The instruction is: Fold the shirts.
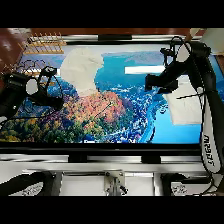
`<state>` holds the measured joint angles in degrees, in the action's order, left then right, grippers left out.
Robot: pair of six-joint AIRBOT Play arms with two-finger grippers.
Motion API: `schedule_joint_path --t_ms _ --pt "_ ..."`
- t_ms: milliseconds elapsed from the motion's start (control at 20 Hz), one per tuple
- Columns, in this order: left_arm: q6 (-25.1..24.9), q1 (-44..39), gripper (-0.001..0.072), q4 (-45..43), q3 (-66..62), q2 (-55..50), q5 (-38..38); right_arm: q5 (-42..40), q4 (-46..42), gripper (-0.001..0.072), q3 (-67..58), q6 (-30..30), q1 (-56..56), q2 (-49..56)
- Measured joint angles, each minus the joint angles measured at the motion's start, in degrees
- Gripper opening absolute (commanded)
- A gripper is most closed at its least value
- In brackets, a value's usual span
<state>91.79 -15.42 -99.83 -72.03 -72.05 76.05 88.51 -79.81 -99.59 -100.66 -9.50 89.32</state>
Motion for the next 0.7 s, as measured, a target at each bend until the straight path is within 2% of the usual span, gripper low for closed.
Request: schedule_joint_path --t_ms 700 --pt "0.0 0.0 0.0717 0.0 0.0 0.0 0.0 -2.27 -0.02 0.0688 0.02 0.55 0.0 0.04"
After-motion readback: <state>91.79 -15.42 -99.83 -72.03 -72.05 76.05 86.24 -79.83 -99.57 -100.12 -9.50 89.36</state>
